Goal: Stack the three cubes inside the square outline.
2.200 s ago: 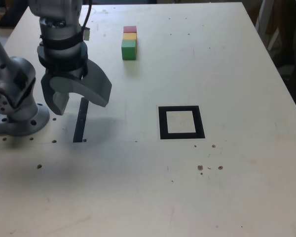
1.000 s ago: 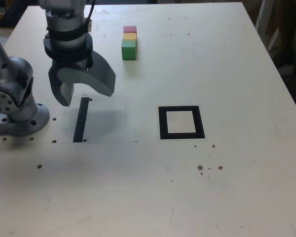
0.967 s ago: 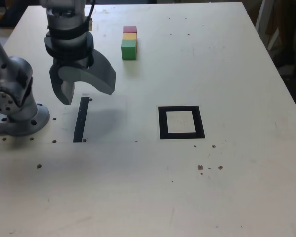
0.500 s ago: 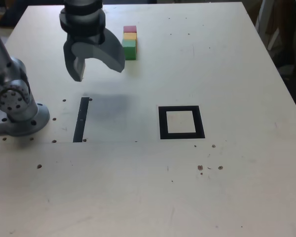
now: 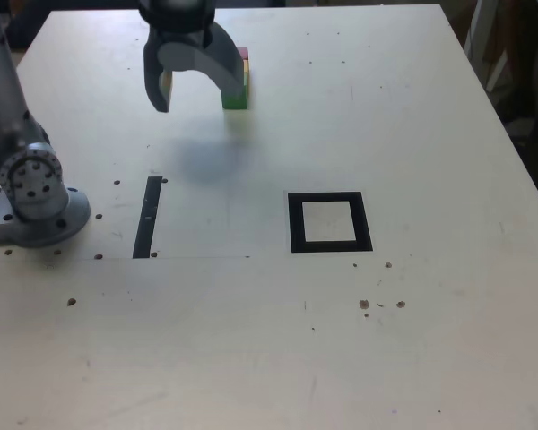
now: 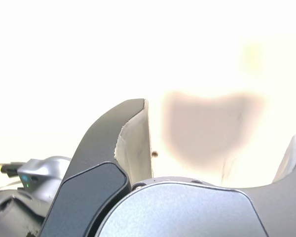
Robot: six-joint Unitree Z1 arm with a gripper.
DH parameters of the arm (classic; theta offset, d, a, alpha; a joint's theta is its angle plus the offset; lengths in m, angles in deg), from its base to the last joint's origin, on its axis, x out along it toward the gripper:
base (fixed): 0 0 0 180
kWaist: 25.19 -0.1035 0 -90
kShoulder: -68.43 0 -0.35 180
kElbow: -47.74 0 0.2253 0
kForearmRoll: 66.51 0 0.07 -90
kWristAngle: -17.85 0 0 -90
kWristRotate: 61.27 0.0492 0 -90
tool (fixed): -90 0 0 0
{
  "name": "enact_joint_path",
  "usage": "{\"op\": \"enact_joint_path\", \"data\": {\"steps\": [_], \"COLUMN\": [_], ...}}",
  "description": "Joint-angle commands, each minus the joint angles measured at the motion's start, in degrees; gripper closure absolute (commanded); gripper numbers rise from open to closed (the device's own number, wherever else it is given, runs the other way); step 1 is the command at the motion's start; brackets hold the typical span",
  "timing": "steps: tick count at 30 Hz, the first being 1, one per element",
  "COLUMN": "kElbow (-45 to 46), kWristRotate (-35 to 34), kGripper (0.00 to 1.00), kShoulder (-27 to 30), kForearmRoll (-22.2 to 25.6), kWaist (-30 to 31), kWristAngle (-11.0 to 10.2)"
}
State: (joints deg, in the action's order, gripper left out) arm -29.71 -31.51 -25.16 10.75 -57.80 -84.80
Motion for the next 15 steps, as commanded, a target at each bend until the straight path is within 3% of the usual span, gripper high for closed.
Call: {"op": "enact_joint_path", "data": {"steps": [1,15], "kElbow": [-1.92,-16.56], "kWristRotate": [1.61,9.86], "kGripper": [0.03,0.04], "kShoulder": [-1.73,-13.4], "kForearmRoll": [0.07,1.68], "kWaist": [-2.48,-15.98], "kWristAngle": [-0.53,-0.88]}}
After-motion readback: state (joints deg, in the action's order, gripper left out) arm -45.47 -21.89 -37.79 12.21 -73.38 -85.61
